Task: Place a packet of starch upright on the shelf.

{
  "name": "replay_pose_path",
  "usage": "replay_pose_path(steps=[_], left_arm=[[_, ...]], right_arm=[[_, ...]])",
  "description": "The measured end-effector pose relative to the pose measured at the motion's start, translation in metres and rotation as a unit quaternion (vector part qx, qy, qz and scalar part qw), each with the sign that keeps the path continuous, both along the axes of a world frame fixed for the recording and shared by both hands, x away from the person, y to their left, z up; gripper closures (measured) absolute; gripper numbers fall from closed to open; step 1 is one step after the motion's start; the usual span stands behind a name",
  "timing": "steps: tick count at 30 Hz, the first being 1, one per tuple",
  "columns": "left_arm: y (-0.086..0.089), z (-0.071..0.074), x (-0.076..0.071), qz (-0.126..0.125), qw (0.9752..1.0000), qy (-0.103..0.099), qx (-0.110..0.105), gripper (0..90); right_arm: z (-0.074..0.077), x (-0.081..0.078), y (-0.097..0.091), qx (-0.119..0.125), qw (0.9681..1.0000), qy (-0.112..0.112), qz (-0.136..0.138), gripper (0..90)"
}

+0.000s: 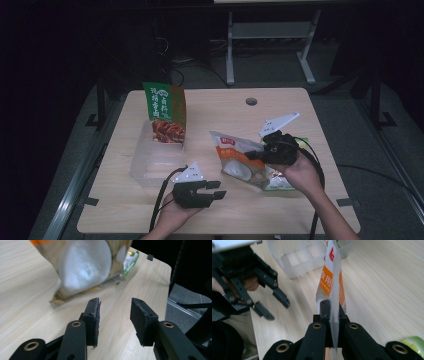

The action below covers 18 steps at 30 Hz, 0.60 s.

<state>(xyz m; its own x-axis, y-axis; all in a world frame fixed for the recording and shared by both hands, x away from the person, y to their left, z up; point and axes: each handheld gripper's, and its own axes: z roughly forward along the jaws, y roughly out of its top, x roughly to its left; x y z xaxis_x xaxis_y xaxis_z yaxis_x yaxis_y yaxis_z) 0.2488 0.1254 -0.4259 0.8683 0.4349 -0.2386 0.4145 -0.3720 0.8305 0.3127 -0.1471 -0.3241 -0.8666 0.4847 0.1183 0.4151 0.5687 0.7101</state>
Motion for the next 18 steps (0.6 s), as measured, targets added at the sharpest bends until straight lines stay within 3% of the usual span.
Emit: replay_pose_path(steps=[8, 18], left_arm=[[0.001, -0.003, -0.010, -0.018, 0.9995, -0.016, 0.018, 53.5], [-0.002, -0.005, -0.013, -0.018, 0.9997, -0.013, 0.011, 50.8]], right_arm=[[0.028, 0.012, 0.023, 0.022, 0.9996, -0.011, 0.016, 90.0], [0.055, 0.025, 0.056, 0.017, 0.9981, -0.034, 0.047, 90.0]])
